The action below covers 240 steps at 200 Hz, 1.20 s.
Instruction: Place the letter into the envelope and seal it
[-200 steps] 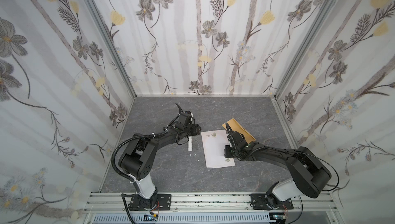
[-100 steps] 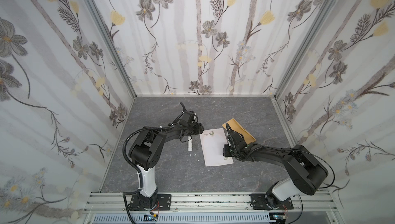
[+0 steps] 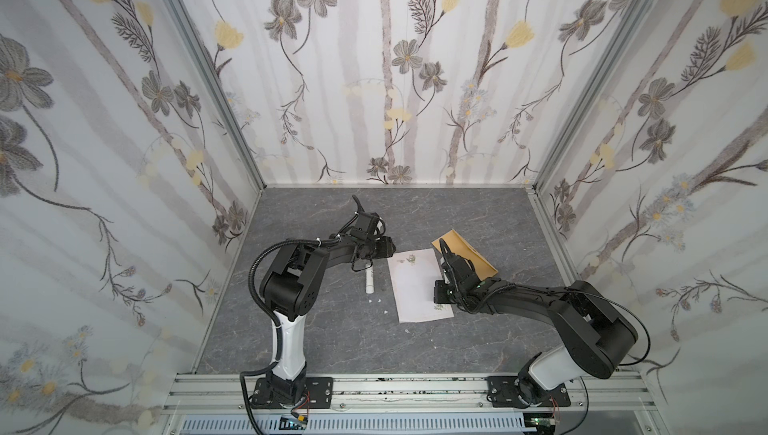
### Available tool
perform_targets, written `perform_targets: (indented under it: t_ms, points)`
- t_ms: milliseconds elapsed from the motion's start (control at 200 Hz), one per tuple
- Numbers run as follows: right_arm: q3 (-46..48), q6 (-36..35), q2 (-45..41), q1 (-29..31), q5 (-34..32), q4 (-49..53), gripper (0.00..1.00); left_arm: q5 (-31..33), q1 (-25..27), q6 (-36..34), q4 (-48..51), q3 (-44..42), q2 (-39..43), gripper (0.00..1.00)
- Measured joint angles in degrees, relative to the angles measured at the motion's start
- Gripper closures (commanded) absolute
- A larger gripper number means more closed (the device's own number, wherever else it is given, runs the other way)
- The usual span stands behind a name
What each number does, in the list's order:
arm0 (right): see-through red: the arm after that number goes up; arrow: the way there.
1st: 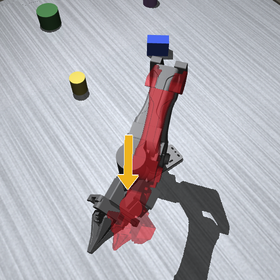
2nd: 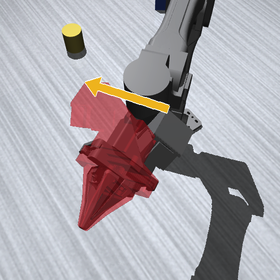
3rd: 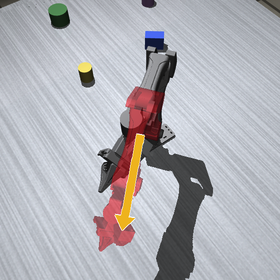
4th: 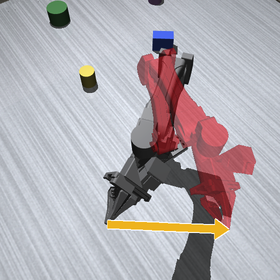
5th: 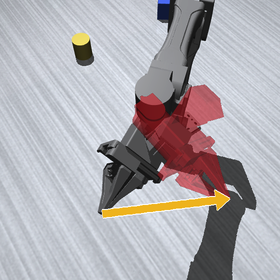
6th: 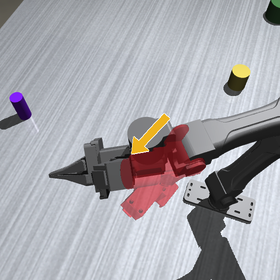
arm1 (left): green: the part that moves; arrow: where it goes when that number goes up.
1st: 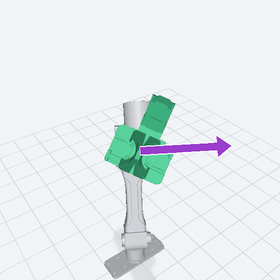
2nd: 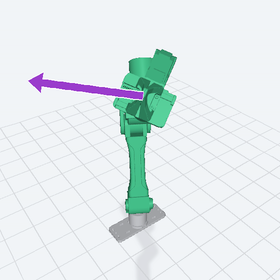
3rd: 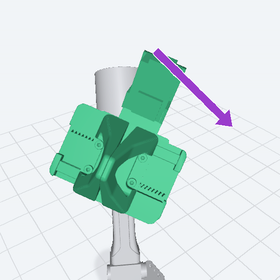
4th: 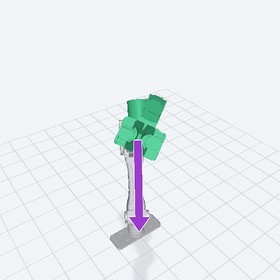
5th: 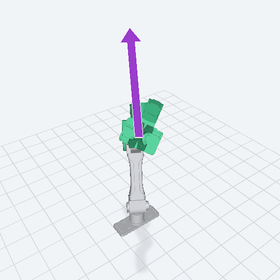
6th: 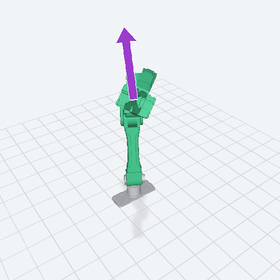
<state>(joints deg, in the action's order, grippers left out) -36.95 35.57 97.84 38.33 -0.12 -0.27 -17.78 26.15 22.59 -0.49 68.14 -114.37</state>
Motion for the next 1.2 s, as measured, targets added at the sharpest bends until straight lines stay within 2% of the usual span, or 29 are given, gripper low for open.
perform_targets:
  t_ms: [355,645,929,1199]
  points:
    - [-0.1,0.4,0.0,0.0,0.4,0.0,1.0,-7.5,-0.1,-2.1,1.0,0.4,-0.7,0.47]
    - [0.2,0.6,-0.1,0.0,0.9,-0.5,1.0,-11.1,-0.1,-3.0,2.0,-0.3,-0.3,0.48]
    - [0.4,0.8,-0.3,0.0,0.9,-0.5,1.0,-11.1,-0.3,-2.9,2.5,-0.3,-0.3,0.56]
    - [0.6,0.9,-0.4,0.0,0.9,-0.7,1.0,-11.1,-1.5,-2.0,3.3,-0.3,-0.2,0.58]
